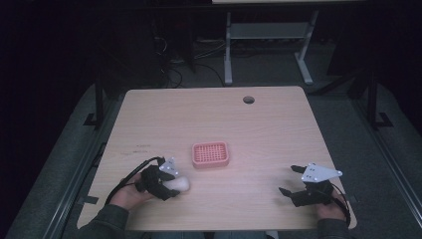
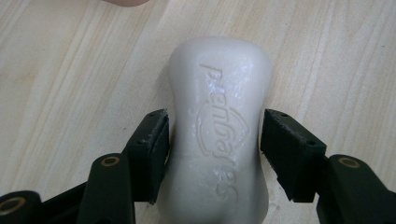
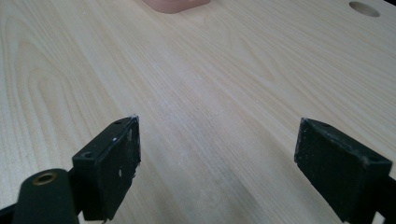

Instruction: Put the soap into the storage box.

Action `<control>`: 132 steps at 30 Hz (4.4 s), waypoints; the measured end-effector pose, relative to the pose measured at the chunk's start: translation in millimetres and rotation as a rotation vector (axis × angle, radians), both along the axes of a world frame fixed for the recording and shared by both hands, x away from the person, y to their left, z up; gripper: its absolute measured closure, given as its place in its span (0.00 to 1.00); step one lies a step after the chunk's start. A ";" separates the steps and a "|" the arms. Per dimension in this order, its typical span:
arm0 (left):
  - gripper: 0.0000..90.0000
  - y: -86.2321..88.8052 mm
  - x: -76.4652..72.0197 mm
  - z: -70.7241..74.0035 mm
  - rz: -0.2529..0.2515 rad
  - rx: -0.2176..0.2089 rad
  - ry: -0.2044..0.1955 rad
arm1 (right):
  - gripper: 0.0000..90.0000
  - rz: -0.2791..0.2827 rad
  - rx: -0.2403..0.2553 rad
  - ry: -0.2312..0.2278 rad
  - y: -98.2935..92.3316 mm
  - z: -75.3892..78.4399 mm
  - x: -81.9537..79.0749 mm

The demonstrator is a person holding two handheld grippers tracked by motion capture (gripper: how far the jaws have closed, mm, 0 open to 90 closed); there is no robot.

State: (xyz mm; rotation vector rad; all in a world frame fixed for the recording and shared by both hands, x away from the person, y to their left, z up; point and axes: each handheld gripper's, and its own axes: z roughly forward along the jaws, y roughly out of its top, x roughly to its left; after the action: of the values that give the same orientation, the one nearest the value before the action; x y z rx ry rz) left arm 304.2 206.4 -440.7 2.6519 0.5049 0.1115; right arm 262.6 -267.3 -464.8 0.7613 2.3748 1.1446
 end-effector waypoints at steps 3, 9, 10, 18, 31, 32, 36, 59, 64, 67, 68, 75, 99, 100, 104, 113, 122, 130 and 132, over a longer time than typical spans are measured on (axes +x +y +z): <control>0.49 -0.4 0.9 0.3 -0.007 0.008 -0.001 | 0.15 0.000 0.001 -0.003 -0.2 0.0 0.0; 0.50 -1.9 0.9 -1.2 -0.004 0.014 0.000 | 0.15 0.001 0.001 -0.003 -0.1 0.2 -0.1; 0.50 -2.0 1.0 -1.8 -0.002 0.012 0.000 | 0.15 0.000 0.001 -0.002 -0.1 0.2 -0.2; 0.52 -2.0 2.1 -3.3 0.004 0.005 0.014 | 0.15 0.001 0.001 -0.003 -0.3 0.3 -0.4; 0.54 -4.3 3.9 -2.5 0.015 -0.002 0.028 | 0.15 0.002 0.003 -0.006 -0.6 0.7 -0.8; 0.54 -4.8 3.6 -2.4 0.014 0.001 0.024 | 0.15 0.002 0.005 -0.005 -0.5 0.8 -1.0; 0.55 -6.3 2.6 -0.7 0.003 0.004 0.033 | 0.15 0.001 0.004 -0.008 -0.5 0.8 -1.2; 0.55 -6.7 6.7 15.3 0.007 -0.018 0.008 | 0.15 -0.005 0.018 -0.017 -2.0 1.4 -3.0; 0.55 -6.6 11.7 19.1 0.005 -0.020 0.012 | 0.15 0.000 0.017 -0.023 -2.1 1.7 -3.2; 0.55 -6.9 12.8 20.1 0.009 -0.027 0.017 | 0.15 -0.002 0.019 -0.022 -1.9 2.0 -3.6; 0.55 -7.4 14.4 21.4 0.009 -0.023 0.015 | 0.15 -0.003 0.021 -0.021 -1.8 2.1 -3.8; 0.55 -10.2 18.7 26.7 0.007 -0.024 0.013 | 0.15 -0.005 0.024 -0.026 -2.0 2.5 -4.4; 0.55 -24.4 34.0 38.8 -0.013 -0.028 0.004 | 0.15 -0.007 0.025 -0.027 -2.5 2.6 -5.7; 0.55 -25.2 35.1 39.4 -0.014 -0.029 0.002 | 0.15 -0.009 0.027 -0.026 -2.6 2.6 -5.8; 0.55 -28.2 38.6 41.5 -0.018 -0.031 0.000 | 0.15 -0.008 0.028 -0.028 -3.1 2.6 -5.8; 0.55 -34.8 44.4 43.2 -0.028 -0.024 -0.003 | 0.15 -0.007 0.029 -0.027 -3.1 2.6 -5.9; 0.55 -40.2 51.0 44.8 -0.026 -0.023 -0.003 | 0.15 -0.011 0.034 -0.030 -3.4 2.8 -6.4; 0.55 -47.4 56.6 48.9 -0.042 -0.014 -0.008 | 0.15 -0.011 0.040 -0.032 -4.4 3.0 -6.2; 0.55 -49.3 57.6 50.3 -0.040 -0.020 -0.008 | 0.15 -0.011 0.041 -0.033 -4.5 3.0 -6.2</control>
State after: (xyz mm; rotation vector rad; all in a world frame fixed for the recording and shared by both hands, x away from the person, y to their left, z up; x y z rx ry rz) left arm 361.8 157.1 -390.3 2.6397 0.4478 0.1045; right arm 256.4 -271.7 -461.8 0.7623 2.3238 1.1958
